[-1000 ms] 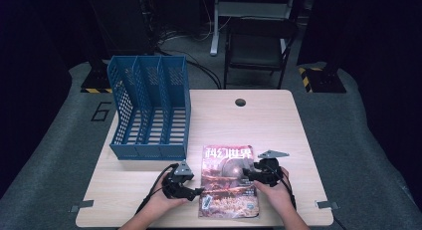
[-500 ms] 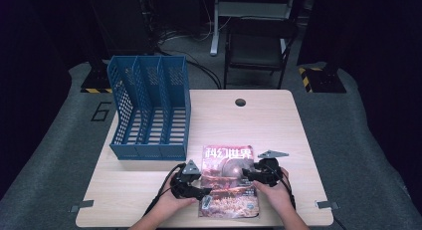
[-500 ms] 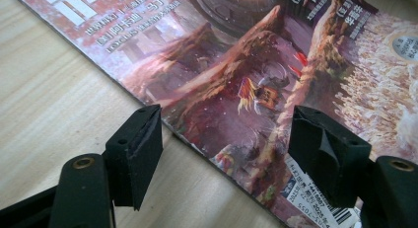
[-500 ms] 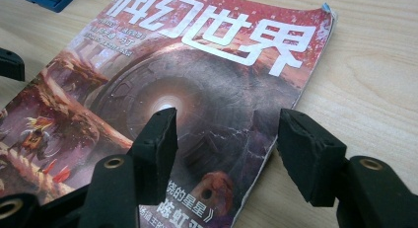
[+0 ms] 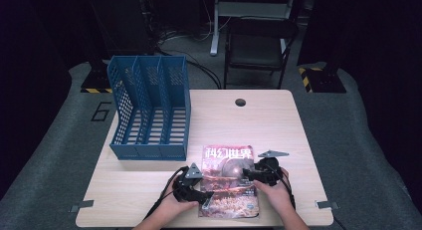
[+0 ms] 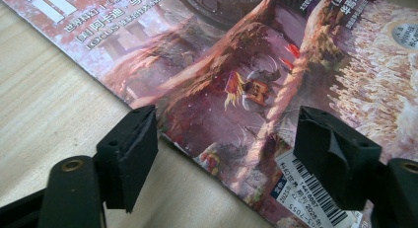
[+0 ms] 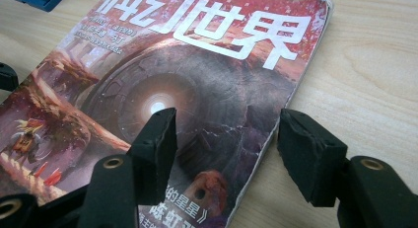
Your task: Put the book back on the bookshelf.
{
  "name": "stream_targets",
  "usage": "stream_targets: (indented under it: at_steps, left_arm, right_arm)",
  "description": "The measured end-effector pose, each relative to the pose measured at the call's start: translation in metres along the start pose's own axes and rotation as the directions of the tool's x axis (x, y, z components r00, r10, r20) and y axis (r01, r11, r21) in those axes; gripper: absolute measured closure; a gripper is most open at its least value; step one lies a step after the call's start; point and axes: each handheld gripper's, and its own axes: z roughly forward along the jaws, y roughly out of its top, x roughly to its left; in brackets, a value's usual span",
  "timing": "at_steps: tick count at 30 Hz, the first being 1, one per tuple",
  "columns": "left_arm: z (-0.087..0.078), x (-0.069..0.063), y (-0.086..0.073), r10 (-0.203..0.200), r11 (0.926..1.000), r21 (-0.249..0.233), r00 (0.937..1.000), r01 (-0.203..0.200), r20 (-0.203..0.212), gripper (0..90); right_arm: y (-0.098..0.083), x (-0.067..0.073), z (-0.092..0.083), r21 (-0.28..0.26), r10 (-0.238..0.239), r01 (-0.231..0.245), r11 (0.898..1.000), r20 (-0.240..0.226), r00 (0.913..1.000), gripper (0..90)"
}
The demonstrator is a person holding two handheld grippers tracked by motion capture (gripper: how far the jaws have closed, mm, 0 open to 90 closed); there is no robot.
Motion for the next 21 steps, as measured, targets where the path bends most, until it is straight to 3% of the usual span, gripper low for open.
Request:
stream_targets:
  at_steps: [14,20,21]
  left_arm:
    - [0.0033,-0.0077,-0.0025,0.014,0.9998,-0.015,0.9993,-0.015,-0.035,17.3]
    - [0.0035,-0.0084,-0.0040,0.017,0.9995,-0.027,0.9991,-0.018,-0.040,17.2]
    - [0.0037,-0.0090,-0.0044,0.015,0.9994,-0.030,0.9988,-0.017,-0.047,17.2]
  right_arm:
    - [-0.0009,0.0040,0.0006,-0.008,0.024,-0.024,1.000,0.036,0.9991,39.6]
    - [-0.0016,0.0080,0.0013,-0.005,0.021,-0.021,1.000,0.048,0.9986,38.8]
    - [-0.0016,0.0072,0.0017,-0.009,0.004,-0.003,1.000,0.051,0.9987,38.8]
